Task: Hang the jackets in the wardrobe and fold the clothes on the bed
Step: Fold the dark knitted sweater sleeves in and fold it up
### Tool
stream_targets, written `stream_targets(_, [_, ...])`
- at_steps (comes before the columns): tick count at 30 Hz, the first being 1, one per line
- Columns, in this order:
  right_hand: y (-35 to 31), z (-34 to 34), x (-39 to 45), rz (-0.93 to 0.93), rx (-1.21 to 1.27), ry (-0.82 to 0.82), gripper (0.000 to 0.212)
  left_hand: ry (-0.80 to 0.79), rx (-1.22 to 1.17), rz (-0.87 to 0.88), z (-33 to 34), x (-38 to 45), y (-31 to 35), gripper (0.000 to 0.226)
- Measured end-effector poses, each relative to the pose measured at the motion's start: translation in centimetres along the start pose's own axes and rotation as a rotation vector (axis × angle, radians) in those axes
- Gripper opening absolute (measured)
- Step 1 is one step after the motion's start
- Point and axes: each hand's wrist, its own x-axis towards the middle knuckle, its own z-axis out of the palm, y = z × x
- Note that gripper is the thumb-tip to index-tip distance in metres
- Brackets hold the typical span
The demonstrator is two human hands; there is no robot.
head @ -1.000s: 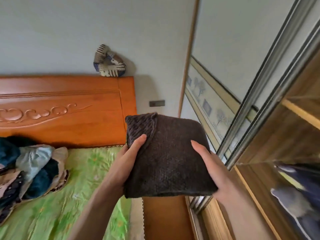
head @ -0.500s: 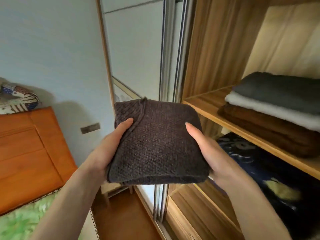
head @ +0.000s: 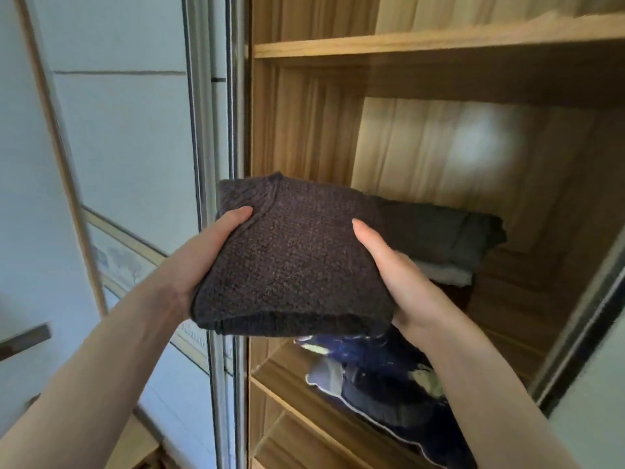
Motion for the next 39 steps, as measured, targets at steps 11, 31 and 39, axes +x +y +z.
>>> stream_targets(11, [-6.5,-1.9,4.8,-0.04,0.118,0.229,0.064,-0.261,0.038,0.003,5.7,5.2,10.6,0.048])
stream_targets(31, [-8.7,-11.3,5.6,-0.111,-0.079,0.729,0.12,-0.557,0.137,-0.025,19.7,14.3,12.1,0.063])
stream_targets(39, [-8.9,-10.9,6.3,0.011,-0.782,0.931,0.089,-0.358,0.518,0.138,20.9,16.2,11.1,0.088])
